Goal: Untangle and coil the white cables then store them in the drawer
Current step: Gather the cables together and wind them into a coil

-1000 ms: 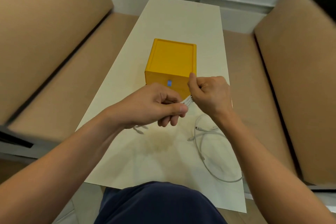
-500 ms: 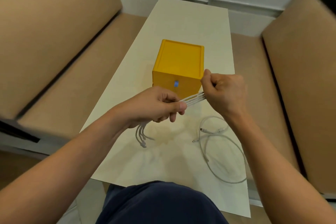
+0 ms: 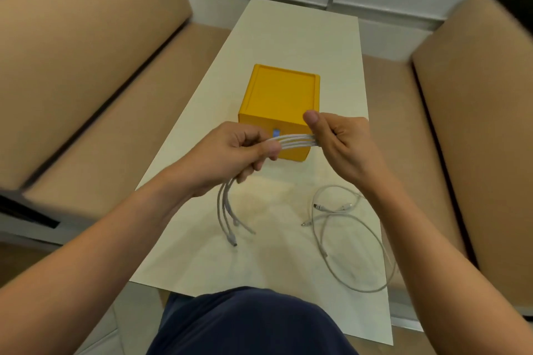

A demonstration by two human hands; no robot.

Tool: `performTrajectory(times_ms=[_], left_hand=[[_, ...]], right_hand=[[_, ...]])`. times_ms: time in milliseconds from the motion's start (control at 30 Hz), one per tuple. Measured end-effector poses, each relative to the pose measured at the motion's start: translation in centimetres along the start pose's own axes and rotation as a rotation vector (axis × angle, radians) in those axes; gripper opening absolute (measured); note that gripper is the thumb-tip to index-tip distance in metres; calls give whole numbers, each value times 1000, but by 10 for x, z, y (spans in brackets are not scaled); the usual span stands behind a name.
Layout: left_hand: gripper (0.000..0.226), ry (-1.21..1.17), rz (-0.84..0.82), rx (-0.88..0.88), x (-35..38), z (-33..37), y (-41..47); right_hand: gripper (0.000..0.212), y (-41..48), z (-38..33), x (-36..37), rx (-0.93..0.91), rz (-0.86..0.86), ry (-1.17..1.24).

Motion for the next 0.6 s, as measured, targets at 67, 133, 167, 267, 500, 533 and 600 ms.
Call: performTrajectory(times_ms=[67, 133, 167, 267, 500, 533, 600], left_hand=[[23, 23, 2, -24, -11, -4, 3], [22, 131, -8, -6, -19, -2, 3], [23, 176, -28, 6, -20, 1, 2], [31, 210, -143, -6, -11, 6, 0], [29, 541, -301, -60, 1, 1, 7], [27, 501, -347, -62, 3, 2, 4], [22, 434, -400, -47, 5, 4, 1]], right_hand=[[47, -5, -5, 9, -7, -167, 168], [28, -11, -9, 17, -20, -375, 165], [25, -14, -8, 19, -22, -449, 147], [26, -14, 4, 15, 23, -527, 119], [37, -19, 13, 18, 46, -657, -44], [37, -18, 14, 16, 57, -663, -64], [37, -16, 13, 11, 39, -647, -111]])
Point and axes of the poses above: each hand's wrist, its own y-axis towards the middle knuckle, its own x-axis out of the palm, z = x × y, the point moved 10 cm from there along y, towards the middle knuckle, and after that the axes turned 5 degrees about -x, right-handed, at the moved point
